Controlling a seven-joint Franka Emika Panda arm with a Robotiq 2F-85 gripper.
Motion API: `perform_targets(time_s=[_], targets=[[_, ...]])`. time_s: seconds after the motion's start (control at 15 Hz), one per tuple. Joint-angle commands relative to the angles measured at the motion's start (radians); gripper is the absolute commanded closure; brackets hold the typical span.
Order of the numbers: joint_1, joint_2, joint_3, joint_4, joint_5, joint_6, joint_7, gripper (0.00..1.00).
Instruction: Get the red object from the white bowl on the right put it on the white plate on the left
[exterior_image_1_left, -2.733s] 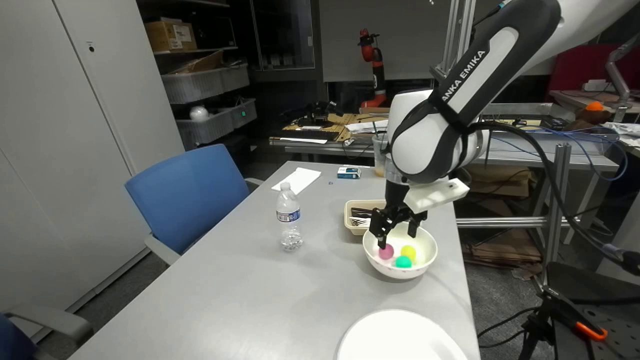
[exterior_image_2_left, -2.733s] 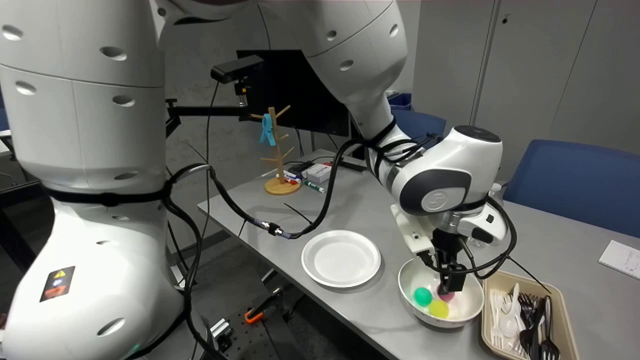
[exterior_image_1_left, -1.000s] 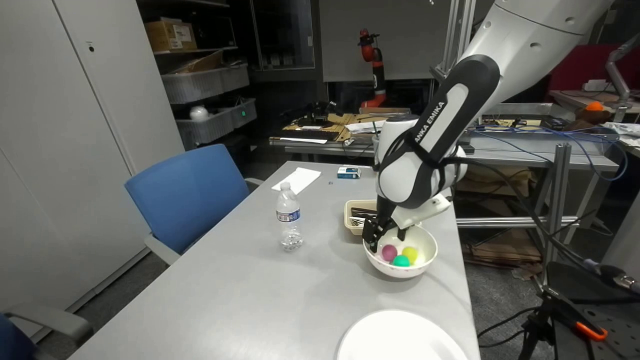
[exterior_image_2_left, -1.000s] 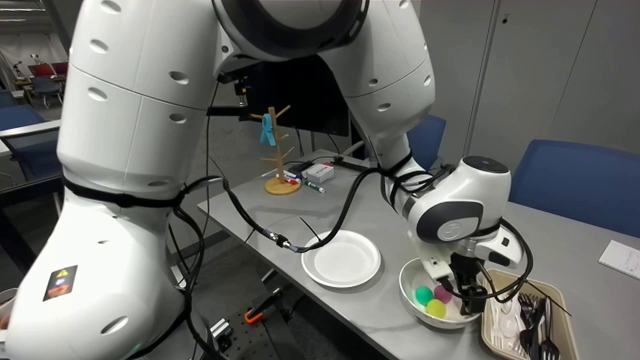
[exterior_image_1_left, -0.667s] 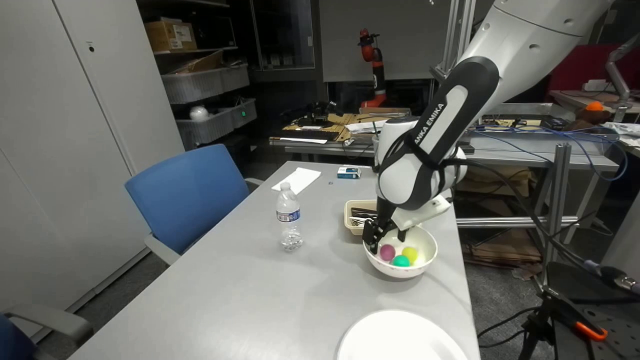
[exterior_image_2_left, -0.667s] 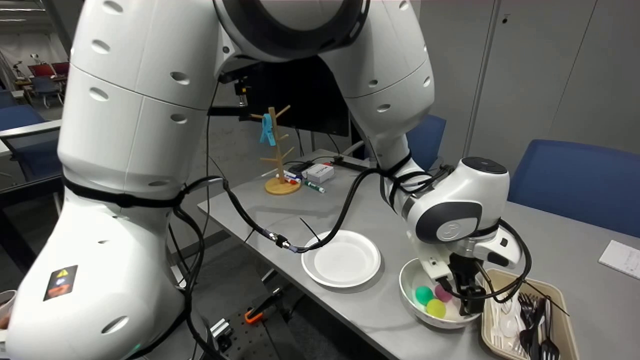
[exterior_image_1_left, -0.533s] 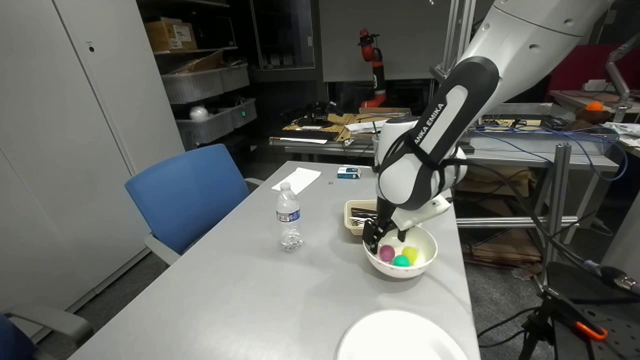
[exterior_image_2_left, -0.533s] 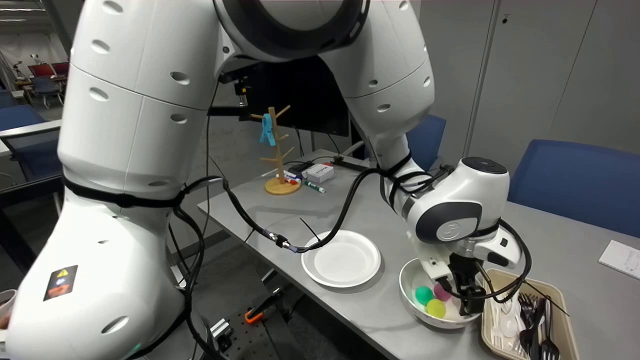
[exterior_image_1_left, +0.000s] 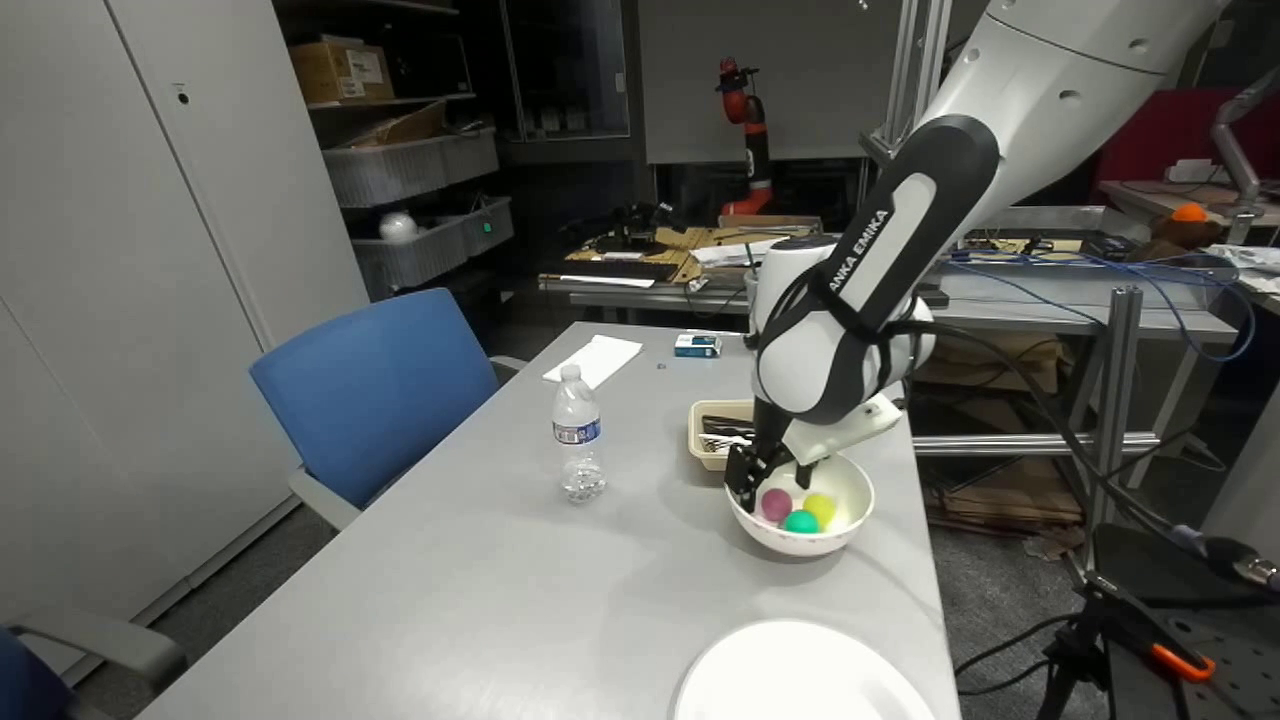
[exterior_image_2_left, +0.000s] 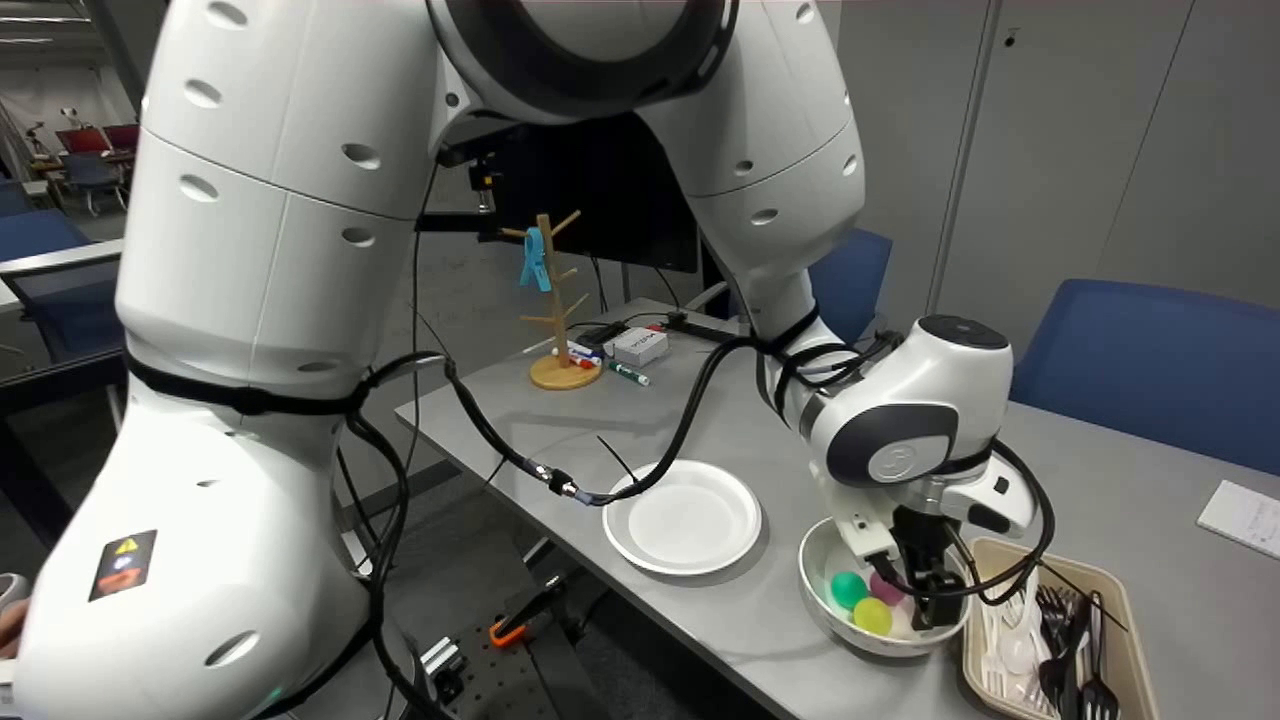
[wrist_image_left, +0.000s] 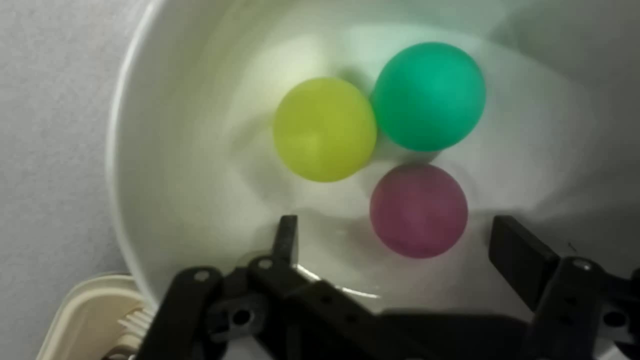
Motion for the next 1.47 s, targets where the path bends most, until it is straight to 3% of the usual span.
perform_targets(time_s=[0.0,0.6,0.67,0.73,0.87,1.2,1.4], targets=[[0.013,0.005,0.001,-0.018,0.009,0.044,0.017,0.02],[0.019,-0.006,-0.002,-0.031,0.008,0.047,0.028,0.08],[0.021,-0.008,-0.003,-0.034,0.009,0.050,0.031,0.15],[0.022,-0.009,-0.003,-0.038,0.009,0.051,0.033,0.32],[0.026,-0.014,-0.005,-0.048,0.009,0.060,0.041,0.40],[0.045,-0.021,-0.010,-0.061,0.007,0.087,0.063,0.79],[0.045,-0.024,-0.011,-0.065,0.008,0.093,0.069,0.82]])
